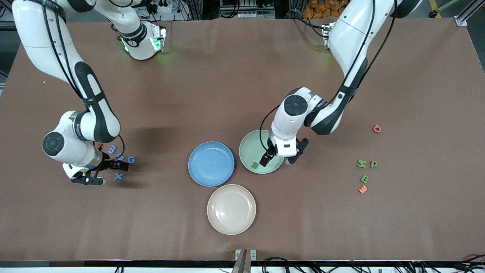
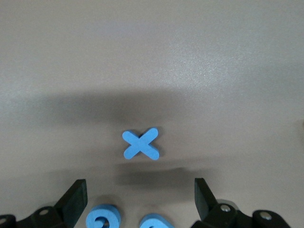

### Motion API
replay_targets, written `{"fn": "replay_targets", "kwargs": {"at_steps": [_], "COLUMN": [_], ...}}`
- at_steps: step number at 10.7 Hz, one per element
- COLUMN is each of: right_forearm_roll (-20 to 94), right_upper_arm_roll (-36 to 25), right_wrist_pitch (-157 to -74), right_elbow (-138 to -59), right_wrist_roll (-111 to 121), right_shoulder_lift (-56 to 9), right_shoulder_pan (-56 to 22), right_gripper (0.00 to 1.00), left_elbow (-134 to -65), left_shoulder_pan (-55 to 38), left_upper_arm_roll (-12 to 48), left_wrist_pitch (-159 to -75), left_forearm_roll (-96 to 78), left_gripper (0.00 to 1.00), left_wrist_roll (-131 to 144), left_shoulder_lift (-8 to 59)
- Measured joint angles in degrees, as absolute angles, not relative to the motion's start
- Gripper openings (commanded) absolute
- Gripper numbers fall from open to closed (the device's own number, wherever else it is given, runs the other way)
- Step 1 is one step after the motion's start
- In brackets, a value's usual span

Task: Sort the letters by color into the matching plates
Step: 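Grasp the blue X with the right gripper while the left gripper returns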

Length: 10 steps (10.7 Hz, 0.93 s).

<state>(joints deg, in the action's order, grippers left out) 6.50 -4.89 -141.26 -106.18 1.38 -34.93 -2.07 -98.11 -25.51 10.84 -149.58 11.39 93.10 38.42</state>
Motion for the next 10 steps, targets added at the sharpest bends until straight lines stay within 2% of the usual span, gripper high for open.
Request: {"fn": "replay_targets", "kwargs": {"at_steps": [2,6,10], "right_forearm_roll": [6.5,6.5,6.5], "right_upper_arm_roll": [-4.9,-4.9,-4.9], "right_wrist_pitch": [-143.2,-145.1,-145.2], "right_elbow": [-106.1,-106.0,-105.9], "right_wrist_roll": [1.4,1.4,1.4], "right_shoulder_lift": [-36.2,-37.1,-37.1], "right_shoulder_pan": [-2.1,-2.1,-2.0], "right_gripper": [0.97,0.7,0.64], "left_elbow": [-97.6,-97.5,-97.5], "left_shoulder_pan": [-23.4,-19.8,-14.5], "left_upper_arm_roll": [10.8,10.8,10.8], "left_wrist_pitch": [-143.6,-134.2,-128.8], "left_forearm_roll": [11.7,11.7,11.7], "left_gripper": [1.0,1.0,1.0], "left_wrist_roll": [82.9,63.6,47.9], "left_shoulder_lift": [36.9,33.5,31.1]}}
